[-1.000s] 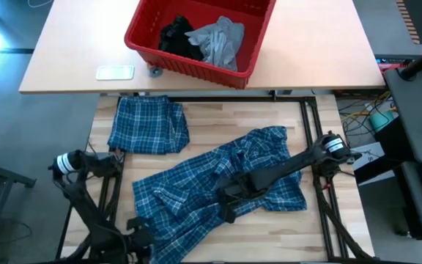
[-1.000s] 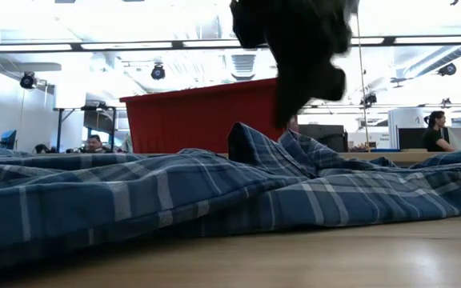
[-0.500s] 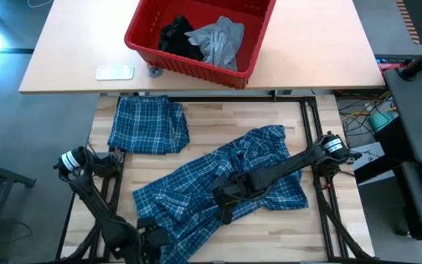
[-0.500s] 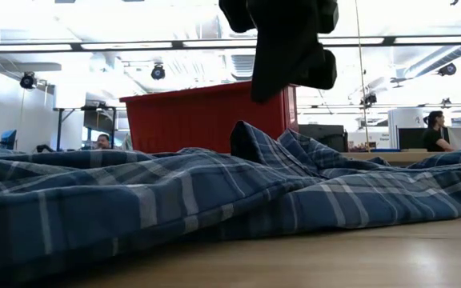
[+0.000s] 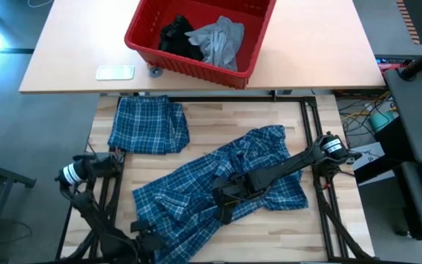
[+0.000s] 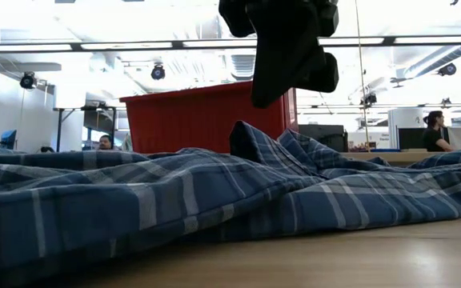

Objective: Fold Laundry from Bin
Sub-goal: Fold the blue patterned long sleeve shirt

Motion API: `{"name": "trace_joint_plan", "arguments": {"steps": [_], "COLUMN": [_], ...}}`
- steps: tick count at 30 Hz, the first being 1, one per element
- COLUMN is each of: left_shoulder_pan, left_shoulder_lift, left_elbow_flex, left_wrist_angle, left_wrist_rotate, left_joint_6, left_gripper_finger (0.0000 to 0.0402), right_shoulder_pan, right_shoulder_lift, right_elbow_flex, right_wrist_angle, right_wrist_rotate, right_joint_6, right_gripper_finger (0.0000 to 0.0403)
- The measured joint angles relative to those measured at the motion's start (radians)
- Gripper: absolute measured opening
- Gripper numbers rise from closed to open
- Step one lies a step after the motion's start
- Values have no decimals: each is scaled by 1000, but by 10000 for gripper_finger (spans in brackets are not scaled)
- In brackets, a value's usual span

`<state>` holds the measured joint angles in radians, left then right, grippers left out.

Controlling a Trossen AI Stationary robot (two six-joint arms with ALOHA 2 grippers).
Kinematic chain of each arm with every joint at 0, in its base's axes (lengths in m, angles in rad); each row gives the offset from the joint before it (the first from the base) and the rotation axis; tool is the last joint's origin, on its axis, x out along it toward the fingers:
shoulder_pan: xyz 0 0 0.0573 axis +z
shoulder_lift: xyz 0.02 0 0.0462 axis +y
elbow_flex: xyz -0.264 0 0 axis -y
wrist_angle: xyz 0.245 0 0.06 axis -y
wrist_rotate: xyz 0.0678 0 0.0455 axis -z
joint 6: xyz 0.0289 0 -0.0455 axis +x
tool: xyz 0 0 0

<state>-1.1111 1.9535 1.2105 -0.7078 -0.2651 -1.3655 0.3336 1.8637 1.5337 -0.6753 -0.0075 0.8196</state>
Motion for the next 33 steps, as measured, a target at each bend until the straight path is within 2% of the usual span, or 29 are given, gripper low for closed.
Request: {"name": "trace_joint_plan", "arguments": {"steps": [4,10,14,16,21,24,26,28,31,33], "left_shoulder_pan": [-30,-54,-51,-53,-106,-144,-171,-203,-237,-234], "left_shoulder_lift": [-62,-273,-449,-532,-704,-734,-714,-663,-534,-424], "left_elbow_flex": [-73,-340,-498,-532,-436,-315,-225,-119,20,82], "left_wrist_angle": [-35,-56,-93,-158,-251,-274,-288,-278,-296,-340], "left_wrist_rotate": [18,36,110,176,223,263,251,162,-28,-88], "left_joint_6": [-59,-188,-213,-245,-287,-294,-296,-272,-201,-198], "left_gripper_finger": [76,76,76,76,86,111,134,159,190,202], "right_shoulder_pan": [0,0,0,0,20,35,47,61,81,93], "right_shoulder_lift": [0,0,0,0,0,0,0,0,2,3], "right_elbow_flex": [0,0,-1,-1,-1,1,5,5,2,2], "right_wrist_angle": [1,1,1,1,1,9,23,63,112,123], "right_wrist_rotate": [8,9,11,14,100,165,202,231,246,250], "right_joint_6": [0,-5,-9,-27,-90,-162,-227,-297,-386,-417], "right_gripper_finger": [9,9,9,9,9,9,11,16,35,51]}}
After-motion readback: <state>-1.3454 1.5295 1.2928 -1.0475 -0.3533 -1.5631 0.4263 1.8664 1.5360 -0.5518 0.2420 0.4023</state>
